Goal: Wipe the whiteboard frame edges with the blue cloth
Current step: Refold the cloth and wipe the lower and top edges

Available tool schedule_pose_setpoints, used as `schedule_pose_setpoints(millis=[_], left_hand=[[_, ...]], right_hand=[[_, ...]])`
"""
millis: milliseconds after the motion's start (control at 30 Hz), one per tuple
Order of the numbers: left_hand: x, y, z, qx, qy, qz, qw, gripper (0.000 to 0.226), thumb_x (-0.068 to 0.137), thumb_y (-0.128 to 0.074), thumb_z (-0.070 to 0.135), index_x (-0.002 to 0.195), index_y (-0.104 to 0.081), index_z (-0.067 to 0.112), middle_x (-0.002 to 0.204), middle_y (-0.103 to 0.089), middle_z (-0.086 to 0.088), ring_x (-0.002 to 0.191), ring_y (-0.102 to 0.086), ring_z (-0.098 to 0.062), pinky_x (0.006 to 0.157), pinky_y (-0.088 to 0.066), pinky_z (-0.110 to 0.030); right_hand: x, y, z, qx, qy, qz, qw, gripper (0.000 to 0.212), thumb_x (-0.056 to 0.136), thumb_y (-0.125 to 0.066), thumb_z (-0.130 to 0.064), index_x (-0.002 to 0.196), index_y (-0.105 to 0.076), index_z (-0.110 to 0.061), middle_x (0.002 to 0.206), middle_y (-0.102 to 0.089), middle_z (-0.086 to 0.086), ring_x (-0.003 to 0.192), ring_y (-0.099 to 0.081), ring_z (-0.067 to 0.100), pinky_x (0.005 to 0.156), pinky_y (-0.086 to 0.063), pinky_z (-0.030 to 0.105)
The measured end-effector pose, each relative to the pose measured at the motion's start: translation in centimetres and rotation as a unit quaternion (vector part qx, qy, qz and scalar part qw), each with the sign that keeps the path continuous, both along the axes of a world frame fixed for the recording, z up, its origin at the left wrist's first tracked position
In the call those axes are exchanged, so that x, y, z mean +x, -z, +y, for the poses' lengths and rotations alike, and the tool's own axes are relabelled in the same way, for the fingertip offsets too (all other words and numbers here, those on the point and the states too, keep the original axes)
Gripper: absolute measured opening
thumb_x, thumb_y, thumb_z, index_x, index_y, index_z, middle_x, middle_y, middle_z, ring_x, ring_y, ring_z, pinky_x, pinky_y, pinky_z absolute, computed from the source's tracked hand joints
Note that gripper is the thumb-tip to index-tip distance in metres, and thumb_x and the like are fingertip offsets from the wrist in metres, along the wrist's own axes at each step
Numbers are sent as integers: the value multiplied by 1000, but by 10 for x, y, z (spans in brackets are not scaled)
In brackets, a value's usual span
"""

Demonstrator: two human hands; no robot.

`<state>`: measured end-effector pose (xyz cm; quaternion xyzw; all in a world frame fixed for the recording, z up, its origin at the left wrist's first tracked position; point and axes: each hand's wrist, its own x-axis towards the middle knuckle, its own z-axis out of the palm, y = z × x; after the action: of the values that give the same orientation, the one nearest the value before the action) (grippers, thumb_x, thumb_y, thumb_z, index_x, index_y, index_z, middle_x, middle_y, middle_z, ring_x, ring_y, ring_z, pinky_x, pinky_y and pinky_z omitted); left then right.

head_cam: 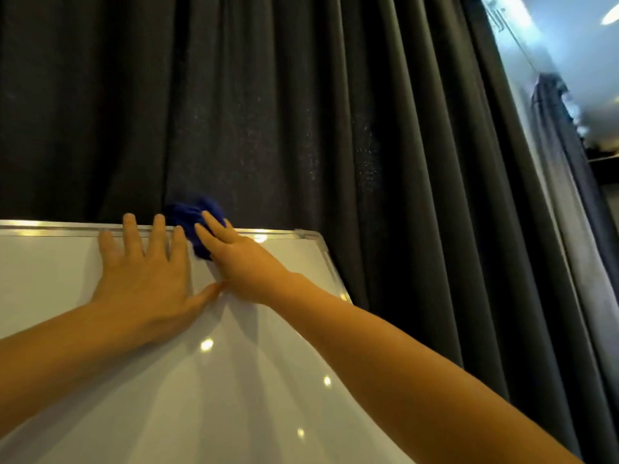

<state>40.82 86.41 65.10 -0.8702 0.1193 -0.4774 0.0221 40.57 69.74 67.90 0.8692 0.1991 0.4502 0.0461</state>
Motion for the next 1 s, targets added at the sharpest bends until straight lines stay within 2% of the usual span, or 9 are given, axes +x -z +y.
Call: schedule_pose_setpoints(millis=[100,200,300,400,500,633,700,800,1000], left_hand=[[0,10,-7,8,36,28,999,115,59,6,87,152,16,20,162,18,-15,145,17,-45,115,4,-62],[-1,22,-16,29,34,43,998,112,61,4,86,150,22,21,159,25,-17,144,22,-46,115,6,-64],[-4,25,-31,25,8,45,999,106,69,-1,87,150,22,22,159,26,-19,143,22,-48,112,4,-70],[-8,23,-45,12,-11,41,999,109,68,-4,89,151,17,22,159,22,-19,142,20,-50,108,2,-74],[-6,24,-43,10,-12,39,999,111,64,4,89,151,17,21,160,22,-19,141,20,-51,107,3,-74],[0,29,-31,51,33,44,997,111,54,19,87,141,34,20,158,29,-17,142,27,-47,110,8,-71],[-2,29,-32,58,29,40,997,104,51,23,85,131,42,21,157,29,-18,141,27,-47,109,9,-71],[-5,29,-34,55,21,36,998,101,52,24,84,127,44,19,157,29,-19,141,25,-49,109,8,-72],[0,33,-28,56,29,24,998,112,58,18,84,148,25,18,159,24,-20,143,21,-49,109,8,-71]], right_hand=[[-5,2,-62,88,77,2,993,54,105,-36,-16,155,-16,-14,165,-8,10,150,-13,30,119,-13,37],[-15,-8,-97,122,219,-2,968,49,105,-35,-16,152,-24,-8,160,-23,15,139,-34,35,109,-31,42],[-14,-21,-65,103,165,-23,981,45,102,-43,-16,146,-36,-6,150,-40,17,129,-46,37,100,-36,43],[-12,-14,-37,11,87,-41,995,56,97,-51,-10,150,-34,-11,157,-33,14,135,-43,39,108,-35,46],[-21,-11,-65,-31,134,-66,988,47,97,-49,-13,144,-44,-13,151,-43,12,130,-48,37,98,-46,48],[-31,-18,-122,148,321,-48,934,29,95,-50,-6,122,-59,-8,120,-61,16,104,-61,37,74,-45,41],[-28,-28,-126,198,297,-48,933,26,93,-55,-5,118,-62,-6,115,-61,17,100,-61,37,70,-42,40],[-23,-37,-122,200,287,-39,936,27,91,-57,-4,118,-63,-5,112,-61,17,97,-61,36,67,-41,38],[-29,15,-135,299,234,-31,924,30,90,-50,1,115,-64,-7,109,-59,19,80,-54,33,67,-48,43]])
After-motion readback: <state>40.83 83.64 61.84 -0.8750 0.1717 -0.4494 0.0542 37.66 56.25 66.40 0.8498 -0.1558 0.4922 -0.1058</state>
